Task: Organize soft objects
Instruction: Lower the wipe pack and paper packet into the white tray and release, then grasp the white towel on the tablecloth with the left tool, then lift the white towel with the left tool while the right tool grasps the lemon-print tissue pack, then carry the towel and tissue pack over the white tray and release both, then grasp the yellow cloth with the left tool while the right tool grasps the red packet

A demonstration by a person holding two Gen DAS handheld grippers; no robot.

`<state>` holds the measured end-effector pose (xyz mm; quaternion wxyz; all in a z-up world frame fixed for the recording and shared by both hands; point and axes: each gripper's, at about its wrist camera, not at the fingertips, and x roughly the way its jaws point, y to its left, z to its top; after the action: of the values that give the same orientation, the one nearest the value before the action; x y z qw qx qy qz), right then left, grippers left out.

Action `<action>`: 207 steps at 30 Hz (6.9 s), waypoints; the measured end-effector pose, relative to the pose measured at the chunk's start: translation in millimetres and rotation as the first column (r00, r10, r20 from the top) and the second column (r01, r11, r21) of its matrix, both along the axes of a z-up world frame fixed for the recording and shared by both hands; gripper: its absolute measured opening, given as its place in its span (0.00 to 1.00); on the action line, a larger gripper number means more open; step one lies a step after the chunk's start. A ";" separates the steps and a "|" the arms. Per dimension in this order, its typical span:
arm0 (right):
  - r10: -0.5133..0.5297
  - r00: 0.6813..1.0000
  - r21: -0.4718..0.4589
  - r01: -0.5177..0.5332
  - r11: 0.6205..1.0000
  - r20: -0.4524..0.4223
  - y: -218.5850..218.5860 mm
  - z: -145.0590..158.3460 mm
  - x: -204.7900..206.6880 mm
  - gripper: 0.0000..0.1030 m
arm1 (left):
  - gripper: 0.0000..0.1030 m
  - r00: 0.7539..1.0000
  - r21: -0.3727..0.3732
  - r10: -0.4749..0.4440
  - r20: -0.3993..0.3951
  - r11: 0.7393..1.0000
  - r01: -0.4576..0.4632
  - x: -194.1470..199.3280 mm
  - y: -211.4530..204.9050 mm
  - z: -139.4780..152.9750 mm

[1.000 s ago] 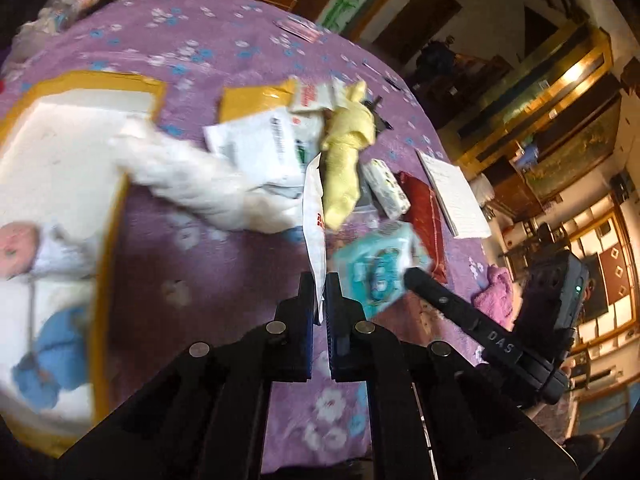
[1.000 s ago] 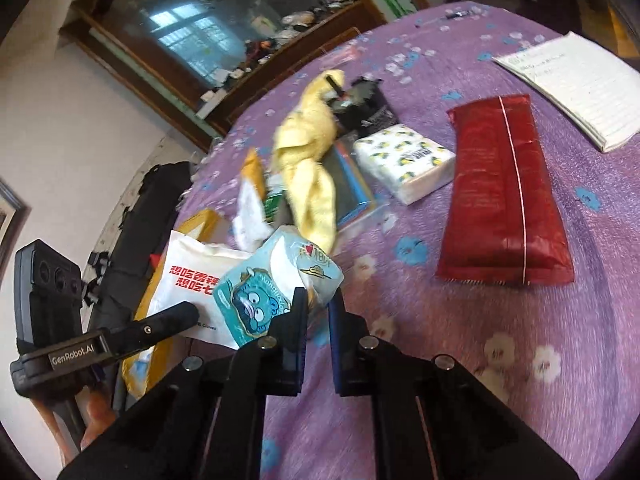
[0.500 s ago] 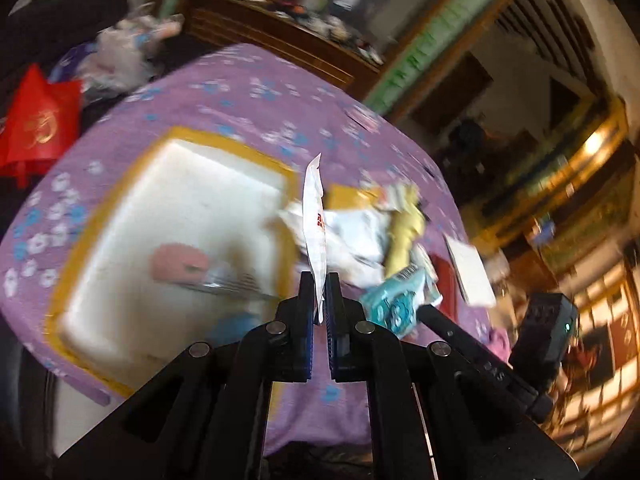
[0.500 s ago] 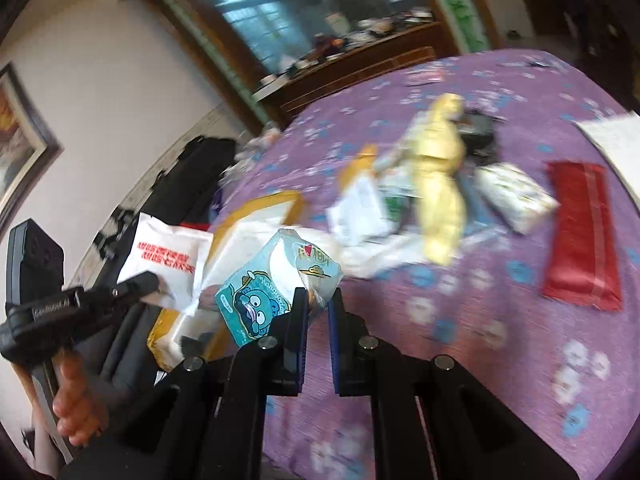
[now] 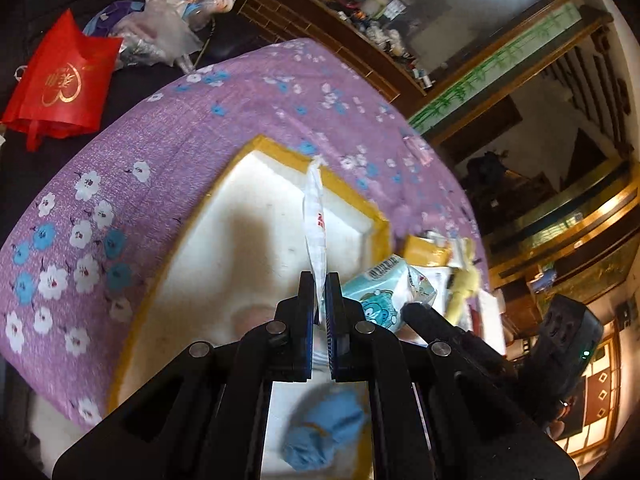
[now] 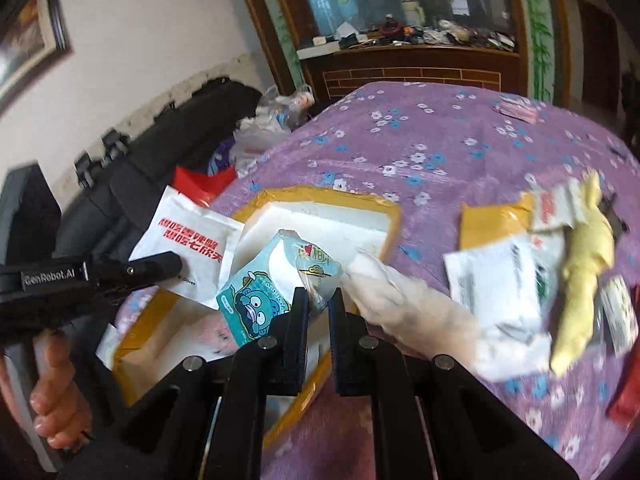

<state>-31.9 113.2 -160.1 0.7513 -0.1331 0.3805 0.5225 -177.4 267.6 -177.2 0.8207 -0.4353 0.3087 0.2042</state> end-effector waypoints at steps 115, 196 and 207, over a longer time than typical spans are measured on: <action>-0.495 0.861 -0.042 0.494 0.869 -0.116 -196.8 -41.4 142.7 0.27 | 0.29 0.865 0.034 -0.457 -0.209 0.880 0.473 147.6 -203.5 -43.2; -0.119 0.957 0.182 0.171 0.968 -0.264 -177.3 -18.8 63.2 0.62 | 0.57 0.968 0.157 -0.189 -0.167 0.964 0.216 90.0 -171.9 -2.2; -0.409 0.880 0.147 0.450 0.881 -0.241 -250.0 -9.1 133.8 0.77 | 0.57 0.948 0.109 -0.277 -0.158 0.949 0.296 116.5 -201.4 -4.0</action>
<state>101.9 -136.8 -169.2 0.8154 0.0849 0.4211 0.3881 -61.0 66.2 -181.2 0.8447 -0.3153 0.4117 0.1328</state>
